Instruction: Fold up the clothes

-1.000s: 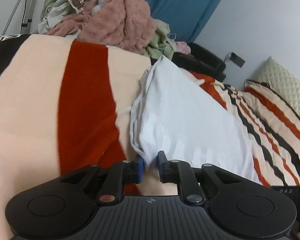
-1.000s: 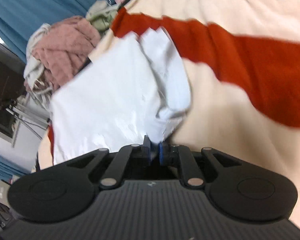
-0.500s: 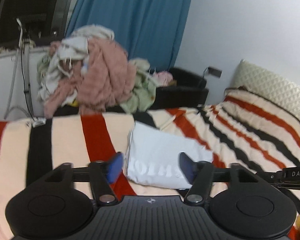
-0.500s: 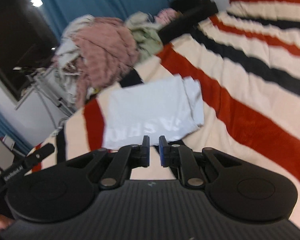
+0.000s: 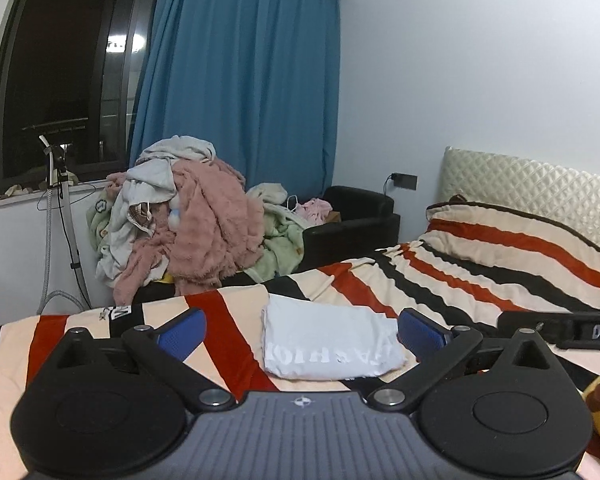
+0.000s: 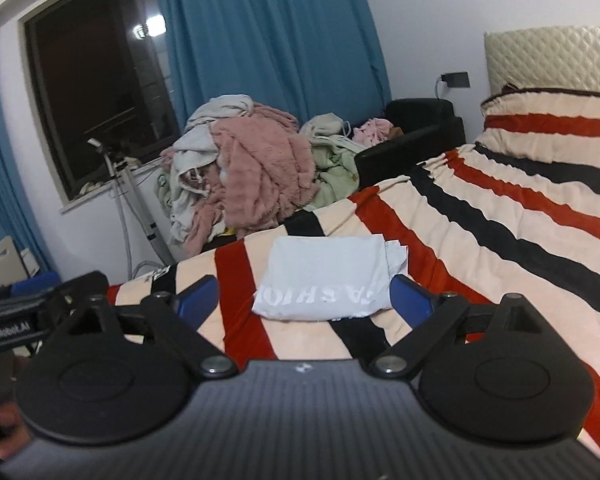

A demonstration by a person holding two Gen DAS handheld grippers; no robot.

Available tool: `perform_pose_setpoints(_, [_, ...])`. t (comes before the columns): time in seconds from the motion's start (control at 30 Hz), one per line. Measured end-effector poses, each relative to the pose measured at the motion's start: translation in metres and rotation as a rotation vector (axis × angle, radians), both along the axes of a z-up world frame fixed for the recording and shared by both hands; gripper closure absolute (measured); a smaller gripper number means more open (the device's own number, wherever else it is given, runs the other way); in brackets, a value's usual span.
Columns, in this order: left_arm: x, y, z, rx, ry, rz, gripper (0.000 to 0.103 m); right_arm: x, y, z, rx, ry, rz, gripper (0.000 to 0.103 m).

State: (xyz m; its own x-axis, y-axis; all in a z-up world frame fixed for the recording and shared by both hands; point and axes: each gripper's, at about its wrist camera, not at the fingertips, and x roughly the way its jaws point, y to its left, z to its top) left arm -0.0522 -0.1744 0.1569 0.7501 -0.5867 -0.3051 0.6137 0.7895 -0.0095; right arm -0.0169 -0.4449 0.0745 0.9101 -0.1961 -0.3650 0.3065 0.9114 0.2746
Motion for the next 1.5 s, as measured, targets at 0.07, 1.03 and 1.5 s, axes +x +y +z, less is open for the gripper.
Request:
perform_pose_setpoints(0.07, [-0.013, 0.008, -0.006, -0.006, -0.016, 0.013, 0.0, -0.01, 0.011, -0.005, -0.03, -0.016, 0.008, 0.009])
perform_pose_setpoints(1.03, [-0.019, 0.063, -0.103, -0.05, 0.06, 0.085, 0.0, -0.014, 0.074, -0.097, -0.195, -0.056, -0.052, 0.009])
perform_pose_setpoints(1.5, [-0.03, 0.056, -0.093, -0.036, 0.016, 0.084, 0.0, -0.013, 0.075, -0.098, -0.192, -0.042, -0.059, 0.009])
